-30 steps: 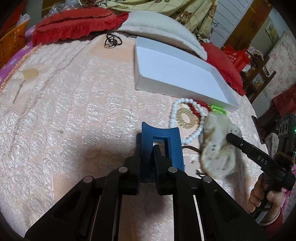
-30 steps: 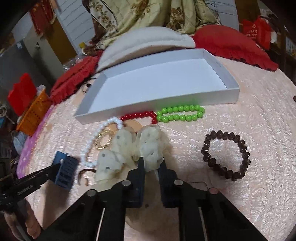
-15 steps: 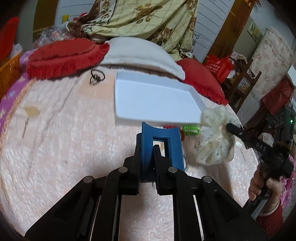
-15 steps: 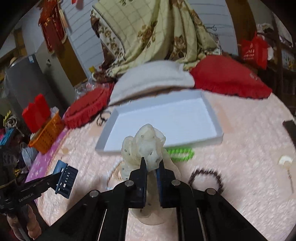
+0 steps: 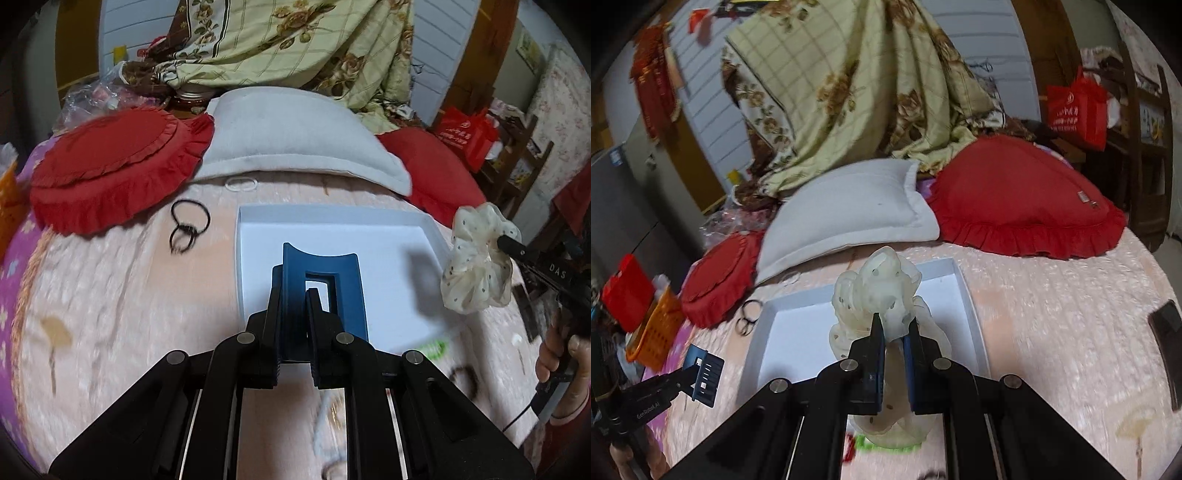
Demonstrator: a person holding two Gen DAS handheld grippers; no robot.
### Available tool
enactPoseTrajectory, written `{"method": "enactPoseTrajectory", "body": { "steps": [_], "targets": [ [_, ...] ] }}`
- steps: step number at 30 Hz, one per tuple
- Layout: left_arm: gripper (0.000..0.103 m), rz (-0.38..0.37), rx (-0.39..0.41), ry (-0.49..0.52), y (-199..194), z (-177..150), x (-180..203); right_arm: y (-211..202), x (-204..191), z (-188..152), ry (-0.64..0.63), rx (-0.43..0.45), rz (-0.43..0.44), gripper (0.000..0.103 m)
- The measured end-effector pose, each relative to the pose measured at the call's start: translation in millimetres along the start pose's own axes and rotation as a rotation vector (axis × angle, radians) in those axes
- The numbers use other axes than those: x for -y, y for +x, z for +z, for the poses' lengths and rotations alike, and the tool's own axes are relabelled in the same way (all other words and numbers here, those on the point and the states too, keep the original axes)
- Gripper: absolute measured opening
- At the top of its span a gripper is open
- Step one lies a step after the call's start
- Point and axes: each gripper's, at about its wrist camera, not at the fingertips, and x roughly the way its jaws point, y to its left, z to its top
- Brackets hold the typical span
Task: Organize jewelry
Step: 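Carry the blue clip and cream scrunchie into the white tray and release both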
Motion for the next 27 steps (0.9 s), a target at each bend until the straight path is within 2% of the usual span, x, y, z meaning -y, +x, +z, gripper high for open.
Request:
{"method": "enactPoseTrajectory", "body": {
  "steps": [4,9,14,18,19,21,23,27],
  "targets": [
    [0.011,0.035,-0.043,-0.032,46.9,26.9,-9.8,49.4,10.1,14.4,0.017,-0.057,-0.033,0.009],
    [0.011,0.064,-0.090,-0.072,93.6,41.0,-22.1,100.4,27.1,20.5,0.050,-0.124,-0.060,0.009],
    [0.013,0.072,-0.087,-0.121,115.6,48.2,-32.8,127.0,36.3,21.1,0.046,-0.160,-0.086,0.009],
    [0.015,0.056,-0.055,-0.094,116.3,51.8,-28.0,133.6,38.2,19.8,0.025,-0.149,-0.099,0.009],
    [0.019,0.047,-0.046,-0.093,115.8,52.1,-27.6,134.7,38.3,19.6,0.019,-0.144,-0.096,0.011],
    [0.029,0.018,-0.022,-0.098,113.5,51.7,-26.5,134.1,38.9,19.1,0.020,-0.132,-0.093,0.036],
    [0.042,-0.010,-0.006,-0.115,109.5,50.6,-27.6,130.3,40.1,19.5,0.026,-0.110,-0.087,0.048],
    [0.043,-0.002,0.004,-0.100,95.6,48.4,-24.9,116.6,43.0,22.6,0.042,-0.095,-0.071,0.049]
  ]
}}
